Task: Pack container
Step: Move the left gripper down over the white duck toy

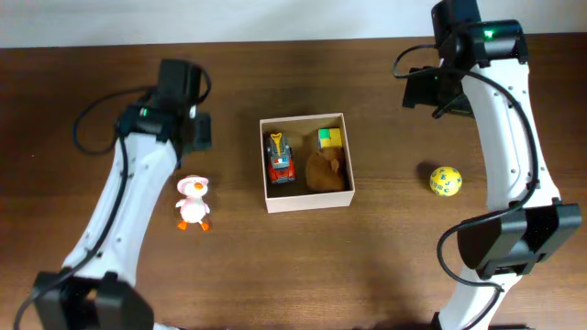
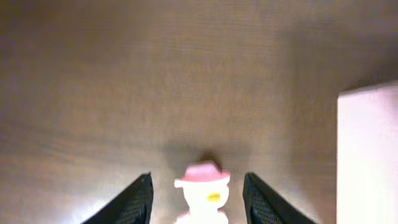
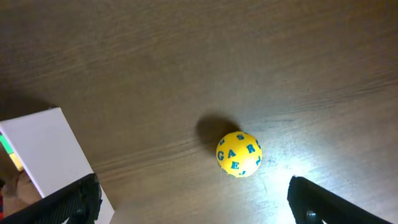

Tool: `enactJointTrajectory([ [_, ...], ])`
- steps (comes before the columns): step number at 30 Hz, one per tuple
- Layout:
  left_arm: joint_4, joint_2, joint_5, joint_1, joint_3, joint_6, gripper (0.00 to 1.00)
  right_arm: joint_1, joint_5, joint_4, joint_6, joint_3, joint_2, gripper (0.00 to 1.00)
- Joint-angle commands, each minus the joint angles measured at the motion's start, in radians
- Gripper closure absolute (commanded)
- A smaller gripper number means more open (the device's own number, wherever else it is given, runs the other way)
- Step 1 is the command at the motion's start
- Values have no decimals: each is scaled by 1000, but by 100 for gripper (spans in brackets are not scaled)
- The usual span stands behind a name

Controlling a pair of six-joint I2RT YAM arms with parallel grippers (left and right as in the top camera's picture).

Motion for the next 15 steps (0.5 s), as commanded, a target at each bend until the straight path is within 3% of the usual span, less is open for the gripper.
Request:
enactJointTrajectory([
  [1,55,-79,92,18,-137,54,51,0,16,0,4,15,-16,1],
  [7,116,-83,103,21,-288,76,51,0,16,0,4,15,-16,1],
  [15,177,-80,88,21,-349,102,51,0,16,0,4,15,-16,1],
])
